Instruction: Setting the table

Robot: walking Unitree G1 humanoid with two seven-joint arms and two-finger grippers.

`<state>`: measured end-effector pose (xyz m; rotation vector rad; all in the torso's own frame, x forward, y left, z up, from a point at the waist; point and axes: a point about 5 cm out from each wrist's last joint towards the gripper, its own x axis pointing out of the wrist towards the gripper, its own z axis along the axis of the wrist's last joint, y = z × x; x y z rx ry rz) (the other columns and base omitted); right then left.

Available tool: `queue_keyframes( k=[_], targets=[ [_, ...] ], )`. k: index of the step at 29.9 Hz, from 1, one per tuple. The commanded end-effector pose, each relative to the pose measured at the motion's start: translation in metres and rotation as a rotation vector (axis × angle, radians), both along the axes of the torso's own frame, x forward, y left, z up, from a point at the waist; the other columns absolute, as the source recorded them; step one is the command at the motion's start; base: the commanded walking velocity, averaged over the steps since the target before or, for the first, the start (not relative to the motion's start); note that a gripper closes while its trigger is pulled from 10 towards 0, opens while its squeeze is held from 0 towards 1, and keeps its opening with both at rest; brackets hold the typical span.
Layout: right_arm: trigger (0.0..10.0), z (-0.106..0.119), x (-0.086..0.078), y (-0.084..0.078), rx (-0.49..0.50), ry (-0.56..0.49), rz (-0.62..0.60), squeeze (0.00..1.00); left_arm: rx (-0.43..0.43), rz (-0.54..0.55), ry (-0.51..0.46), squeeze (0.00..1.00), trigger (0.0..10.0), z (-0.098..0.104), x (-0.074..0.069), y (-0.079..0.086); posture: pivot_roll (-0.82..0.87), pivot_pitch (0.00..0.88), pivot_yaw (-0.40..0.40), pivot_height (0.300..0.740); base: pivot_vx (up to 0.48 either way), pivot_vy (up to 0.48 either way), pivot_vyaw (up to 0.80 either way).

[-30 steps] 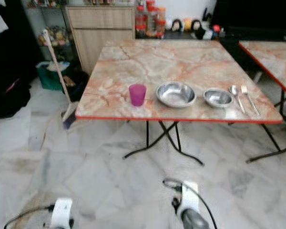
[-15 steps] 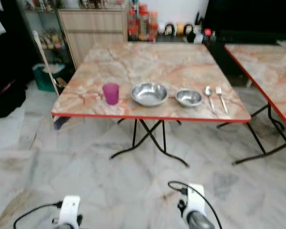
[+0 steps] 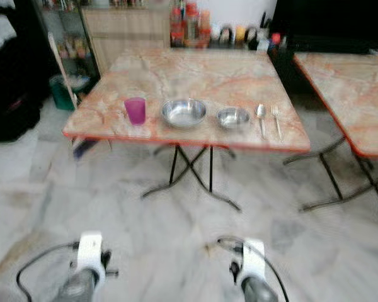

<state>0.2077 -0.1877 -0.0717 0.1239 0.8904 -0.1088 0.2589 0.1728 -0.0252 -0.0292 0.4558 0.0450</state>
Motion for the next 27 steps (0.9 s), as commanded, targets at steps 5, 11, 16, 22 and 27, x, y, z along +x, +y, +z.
queue_keyframes(
  k=[5, 11, 16, 22, 27],
  targets=[
    [10.0, 0.002, 0.003, -0.001, -0.007, -0.011, 0.004, 0.0, -0.042, -0.074, -0.23, 0.0, 10.0, 0.036, 0.027, -0.02, 0.05, 0.0, -0.042, 0.74, 0.0, 0.0, 0.0],
    [10.0, 0.003, 0.005, 0.001, -0.005, -0.016, 0.009, 0.0, -0.048, -0.104, -0.324, 0.0, 10.0, 0.053, 0.035, -0.029, 0.05, 0.0, -0.042, 0.74, 0.0, 0.0, 0.0],
    [10.0, 0.003, 0.006, 0.003, -0.001, -0.018, 0.009, 0.0, -0.058, -0.113, -0.448, 0.0, 10.0, 0.082, 0.05, -0.038, 0.06, 0.0, -0.043, 0.74, 0.049, 0.0, 0.0],
    [10.0, 0.002, 0.005, 0.004, 0.01, -0.009, 0.01, 0.0, -0.071, -0.105, -0.51, 0.0, 10.0, 0.099, 0.059, -0.038, 0.05, 0.0, -0.041, 0.74, 0.273, 0.0, -0.13],
    [10.0, 0.003, 0.007, 0.004, 0.007, -0.021, 0.005, 0.0, -0.073, -0.11, -0.548, 0.0, 10.0, 0.111, 0.063, -0.038, 0.05, 0.0, -0.039, 0.74, 0.312, 0.0, -0.61]
  ],
)
